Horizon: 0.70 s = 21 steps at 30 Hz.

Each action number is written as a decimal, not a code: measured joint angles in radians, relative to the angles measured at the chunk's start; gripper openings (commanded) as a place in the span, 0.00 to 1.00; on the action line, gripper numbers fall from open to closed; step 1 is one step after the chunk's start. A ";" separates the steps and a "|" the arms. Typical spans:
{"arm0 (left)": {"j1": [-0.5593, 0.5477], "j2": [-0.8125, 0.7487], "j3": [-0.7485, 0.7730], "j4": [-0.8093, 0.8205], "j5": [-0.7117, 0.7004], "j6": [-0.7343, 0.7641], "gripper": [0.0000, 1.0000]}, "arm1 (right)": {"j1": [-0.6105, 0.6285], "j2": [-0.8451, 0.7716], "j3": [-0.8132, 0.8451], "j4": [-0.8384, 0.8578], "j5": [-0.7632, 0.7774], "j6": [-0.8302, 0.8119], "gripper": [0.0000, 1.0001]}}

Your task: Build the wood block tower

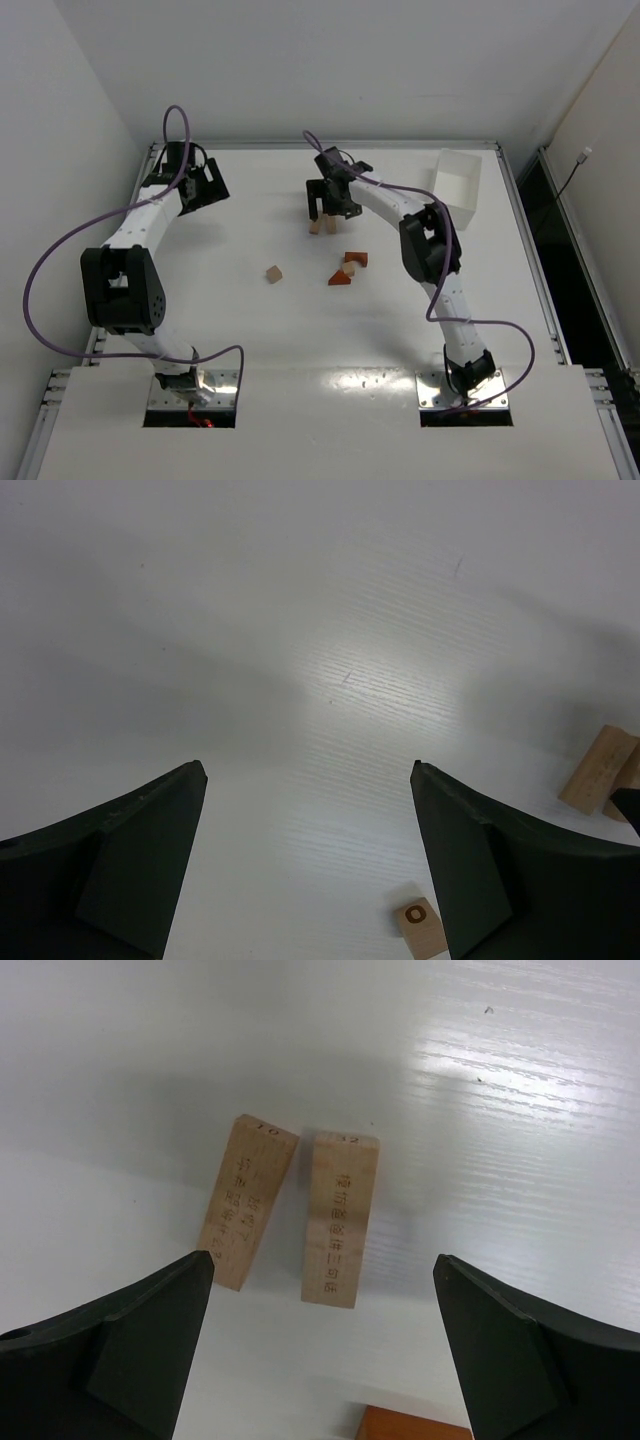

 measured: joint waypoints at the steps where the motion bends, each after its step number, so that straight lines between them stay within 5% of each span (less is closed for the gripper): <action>1: 0.000 0.000 0.000 0.000 0.000 0.000 0.81 | 0.000 0.007 0.008 0.000 -0.003 0.002 0.92; 21: 0.000 0.000 0.000 0.000 0.001 0.005 0.81 | 0.047 0.038 0.037 -0.002 0.006 0.021 0.92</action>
